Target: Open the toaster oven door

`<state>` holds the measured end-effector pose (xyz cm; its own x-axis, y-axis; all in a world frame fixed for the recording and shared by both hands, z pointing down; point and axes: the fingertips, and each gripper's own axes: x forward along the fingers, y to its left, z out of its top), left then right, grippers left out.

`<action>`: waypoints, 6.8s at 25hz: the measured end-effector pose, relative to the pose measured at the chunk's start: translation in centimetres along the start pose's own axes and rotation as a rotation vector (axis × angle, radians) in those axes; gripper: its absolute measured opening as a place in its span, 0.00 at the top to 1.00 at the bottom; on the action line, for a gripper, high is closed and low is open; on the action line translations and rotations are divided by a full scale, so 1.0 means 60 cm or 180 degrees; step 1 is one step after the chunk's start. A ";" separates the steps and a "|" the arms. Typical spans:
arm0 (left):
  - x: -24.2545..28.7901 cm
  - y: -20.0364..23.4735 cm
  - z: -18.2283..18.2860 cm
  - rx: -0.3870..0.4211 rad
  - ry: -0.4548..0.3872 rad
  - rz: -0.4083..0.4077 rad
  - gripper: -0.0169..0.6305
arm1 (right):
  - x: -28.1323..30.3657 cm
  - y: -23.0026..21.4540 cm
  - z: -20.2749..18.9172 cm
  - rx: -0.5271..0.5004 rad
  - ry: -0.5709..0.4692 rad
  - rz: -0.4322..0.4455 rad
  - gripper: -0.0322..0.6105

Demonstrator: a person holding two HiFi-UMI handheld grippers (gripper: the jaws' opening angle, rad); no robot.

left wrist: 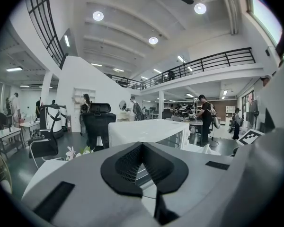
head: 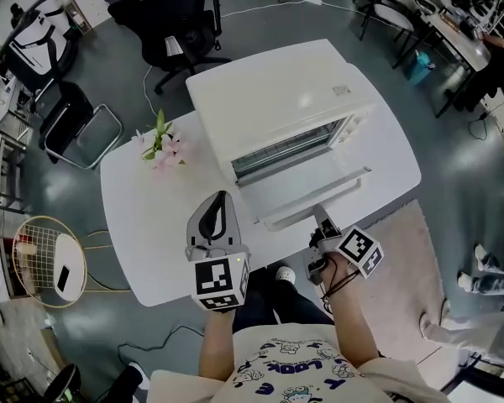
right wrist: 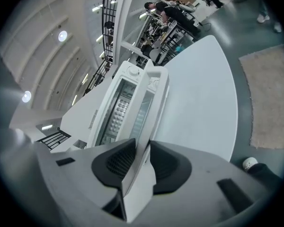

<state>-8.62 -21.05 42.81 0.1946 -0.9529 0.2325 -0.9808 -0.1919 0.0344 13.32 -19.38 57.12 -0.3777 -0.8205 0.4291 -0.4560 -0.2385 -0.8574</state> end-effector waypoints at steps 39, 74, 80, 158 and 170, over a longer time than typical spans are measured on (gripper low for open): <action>-0.001 -0.048 -0.089 0.0045 0.0288 0.0020 0.97 | 0.017 -0.225 -0.073 0.0063 0.0377 -0.0541 0.82; 0.015 -0.074 -0.172 0.0081 0.0540 -0.0014 0.97 | 0.036 -0.268 -0.077 -0.2179 0.0276 -0.0681 0.82; 0.014 -0.078 -0.178 0.0072 0.0569 -0.0010 0.97 | 0.034 -0.268 -0.078 -0.2130 0.0341 -0.0702 0.81; -0.056 -0.002 0.180 0.0077 -0.0802 0.0117 0.97 | -0.144 0.386 0.168 -0.3754 -0.1833 0.0582 0.95; -0.045 0.015 0.177 0.0099 -0.0804 0.0132 0.97 | -0.123 0.378 0.167 -0.3721 -0.1805 0.0549 0.96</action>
<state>-9.90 -21.13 31.88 0.1547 -0.9878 -0.0173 -0.9880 -0.1547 -0.0008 13.82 -23.91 31.65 -0.2424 -0.9665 -0.0850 -0.9696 0.2444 -0.0145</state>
